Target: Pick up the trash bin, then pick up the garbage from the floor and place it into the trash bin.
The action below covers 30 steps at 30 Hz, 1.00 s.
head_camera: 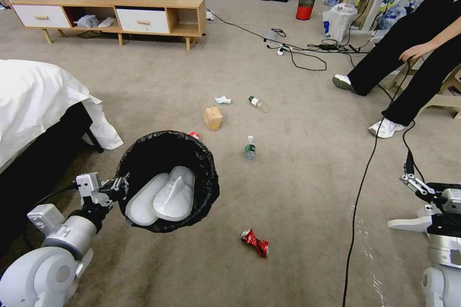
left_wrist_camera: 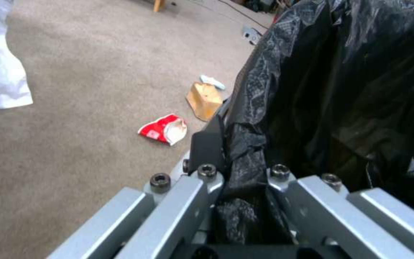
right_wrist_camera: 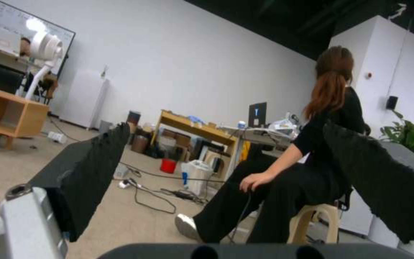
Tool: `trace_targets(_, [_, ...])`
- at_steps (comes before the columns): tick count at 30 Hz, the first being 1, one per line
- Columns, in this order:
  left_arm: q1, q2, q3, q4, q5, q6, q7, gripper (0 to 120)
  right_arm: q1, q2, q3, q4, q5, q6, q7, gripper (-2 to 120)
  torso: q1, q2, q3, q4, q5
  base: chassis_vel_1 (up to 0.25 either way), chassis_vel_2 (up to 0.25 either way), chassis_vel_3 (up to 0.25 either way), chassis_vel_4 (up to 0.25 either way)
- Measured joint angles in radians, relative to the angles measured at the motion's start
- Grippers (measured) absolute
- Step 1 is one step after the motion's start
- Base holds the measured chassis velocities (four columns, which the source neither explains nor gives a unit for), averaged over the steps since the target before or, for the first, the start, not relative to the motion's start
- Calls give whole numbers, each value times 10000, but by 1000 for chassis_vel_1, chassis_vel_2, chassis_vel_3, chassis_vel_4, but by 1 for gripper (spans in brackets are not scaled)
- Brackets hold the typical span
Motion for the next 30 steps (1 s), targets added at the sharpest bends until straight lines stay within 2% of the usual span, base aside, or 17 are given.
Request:
trace_targets(18, [49,-59,-24,-93,55,-16,-12,4,32,-63,-1,-153,72,248,-38,100,0,0,0,1,0,-85,84,87,-91])
trace_targets(24, [6,-5,-32,-104,29,-18,-16,4,27,-102,44,-202,16,318,-79,100,-1,0,0,0,-1,-6,10,8,-9])
trace_targets(30, [-121,124,5,-65,-28,-92,-46,4,-97,-602,-287,-182,10,-110,-141,100,0,0,0,1,-1,0,0,0,0])
